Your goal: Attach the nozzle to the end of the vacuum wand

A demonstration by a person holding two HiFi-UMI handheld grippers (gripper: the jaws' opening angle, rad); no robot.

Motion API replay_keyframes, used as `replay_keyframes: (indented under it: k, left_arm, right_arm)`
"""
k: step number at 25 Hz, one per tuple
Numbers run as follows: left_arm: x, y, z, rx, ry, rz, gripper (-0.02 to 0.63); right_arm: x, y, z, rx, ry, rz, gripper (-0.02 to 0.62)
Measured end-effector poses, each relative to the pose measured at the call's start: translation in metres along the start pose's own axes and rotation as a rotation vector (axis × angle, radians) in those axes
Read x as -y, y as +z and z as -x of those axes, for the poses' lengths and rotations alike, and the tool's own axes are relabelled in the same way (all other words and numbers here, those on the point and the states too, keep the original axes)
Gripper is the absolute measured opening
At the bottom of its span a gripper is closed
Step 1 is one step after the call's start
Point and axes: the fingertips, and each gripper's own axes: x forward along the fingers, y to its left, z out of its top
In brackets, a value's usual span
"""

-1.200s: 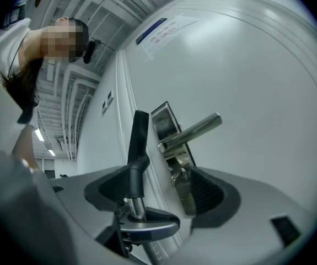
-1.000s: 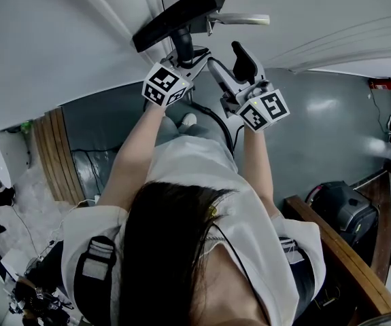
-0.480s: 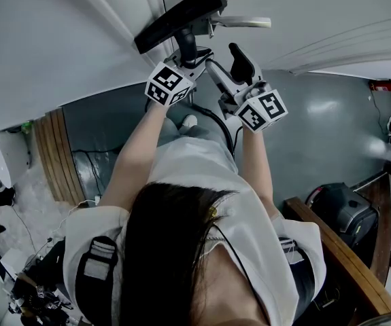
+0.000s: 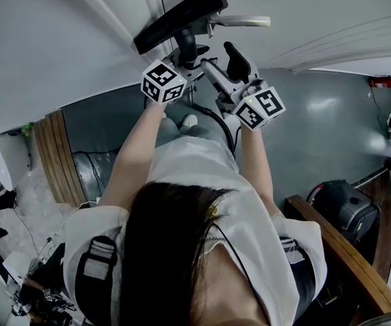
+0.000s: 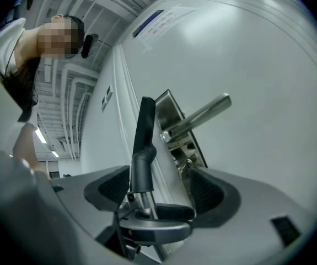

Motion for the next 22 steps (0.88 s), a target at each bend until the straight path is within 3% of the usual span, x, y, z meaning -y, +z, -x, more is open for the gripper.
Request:
replay_keyframes:
  k: [4,8,13,17,22]
  left_arm:
    - [-0.005,-0.001,0.006,0.044,0.001,0.079,0.209]
    - [0.001,-0.010,0.009,0.014,-0.024,0.092,0.239]
    - [-0.004,0.000,0.014,0.076,-0.033,0.126,0.282]
    - [0.000,-0.003,0.018,0.061,-0.063,0.116,0.314]
    - [-0.005,-0.005,0.027,0.079,-0.045,0.141,0.348]
  right_arm:
    - [0.001,0.000,-0.004,-0.002,0.004,-0.006,0.336]
    - [0.000,0.001,-0.005,-0.002,0.007,-0.015,0.336]
    - [0.000,0.002,-0.011,0.007,0.012,-0.016,0.336]
    - [0.002,0.006,-0.011,0.028,0.009,-0.027,0.336]
    - [0.006,0.011,-0.009,0.067,0.011,-0.066,0.336]
